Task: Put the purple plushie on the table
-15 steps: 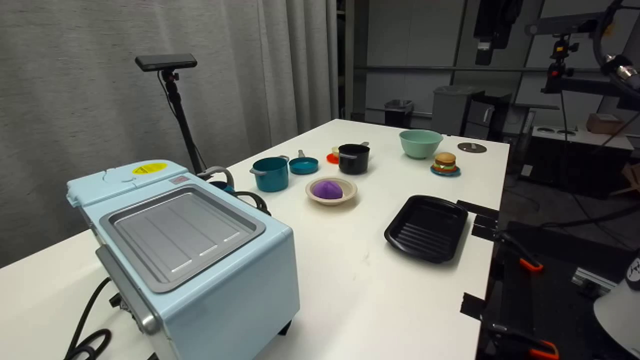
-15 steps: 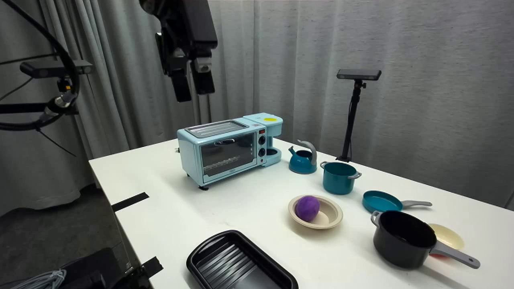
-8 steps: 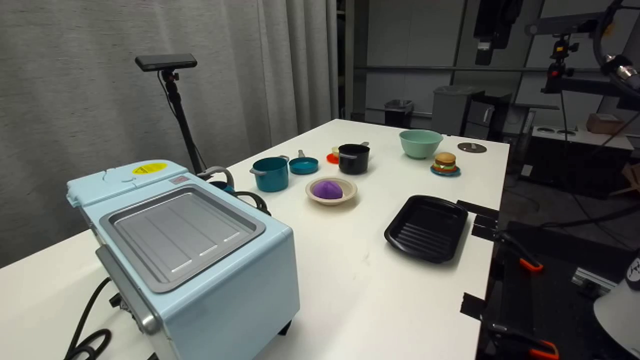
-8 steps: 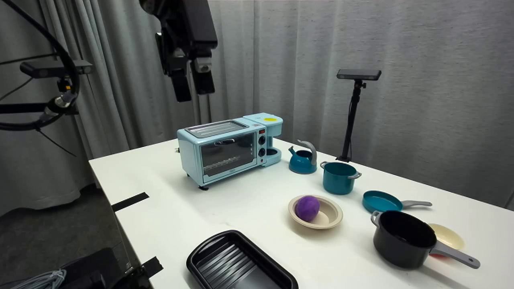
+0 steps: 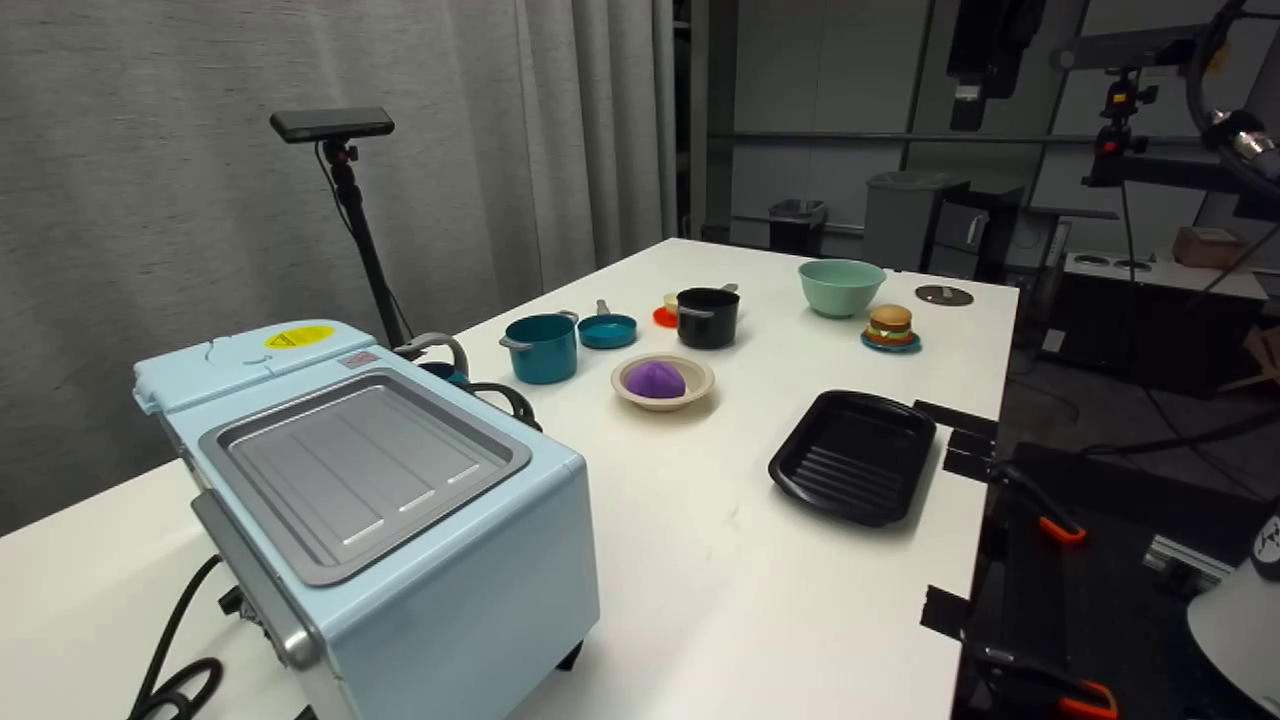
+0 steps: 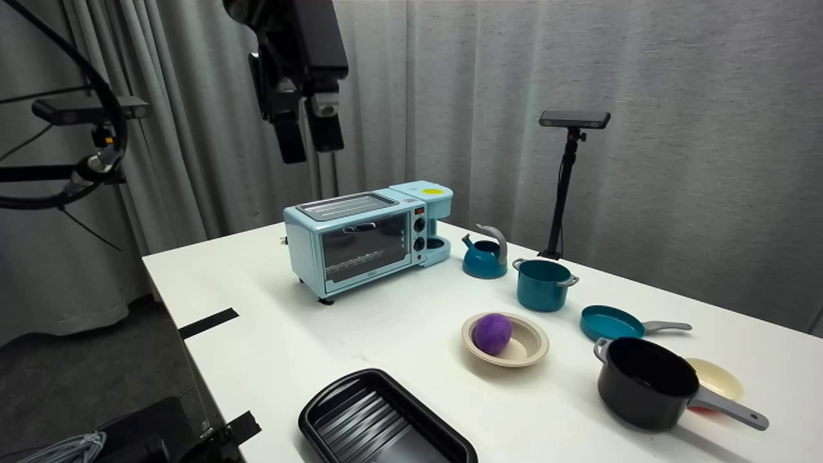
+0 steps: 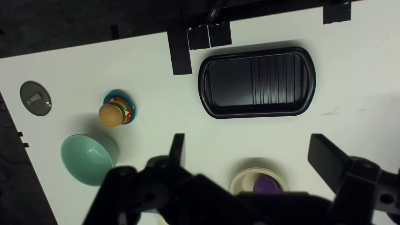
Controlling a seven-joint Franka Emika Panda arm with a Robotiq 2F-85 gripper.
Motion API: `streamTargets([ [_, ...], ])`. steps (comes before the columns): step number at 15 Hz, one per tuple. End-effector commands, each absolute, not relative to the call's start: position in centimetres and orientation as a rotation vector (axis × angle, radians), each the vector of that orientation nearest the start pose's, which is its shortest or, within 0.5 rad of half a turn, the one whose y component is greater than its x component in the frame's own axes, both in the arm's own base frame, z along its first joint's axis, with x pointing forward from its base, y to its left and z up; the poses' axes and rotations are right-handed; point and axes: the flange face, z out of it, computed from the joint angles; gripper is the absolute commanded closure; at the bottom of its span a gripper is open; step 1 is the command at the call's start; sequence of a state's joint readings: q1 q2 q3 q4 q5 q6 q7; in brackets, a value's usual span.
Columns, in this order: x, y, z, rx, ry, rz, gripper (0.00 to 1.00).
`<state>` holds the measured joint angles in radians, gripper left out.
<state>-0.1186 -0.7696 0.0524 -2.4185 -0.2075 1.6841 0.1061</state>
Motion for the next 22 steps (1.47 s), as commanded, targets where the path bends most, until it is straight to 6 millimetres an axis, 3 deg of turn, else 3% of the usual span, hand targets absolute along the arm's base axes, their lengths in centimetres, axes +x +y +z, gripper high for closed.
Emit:
streamTargets([
  [1,33.4,-2.3,55.8,-3.378,0.251,0.002,0.0],
  [6,39.5,0.7,51.8,-3.356,0.149,0.152,0.0],
  [11,48.7,-0.6,47.6,-3.332,0.129,0.201,0.0],
  [16,55.8,1.0,39.8,-3.272,0.137,0.233,0.0],
  [22,61.2,1.6,31.3,-3.273,0.273,0.249,0.0],
])
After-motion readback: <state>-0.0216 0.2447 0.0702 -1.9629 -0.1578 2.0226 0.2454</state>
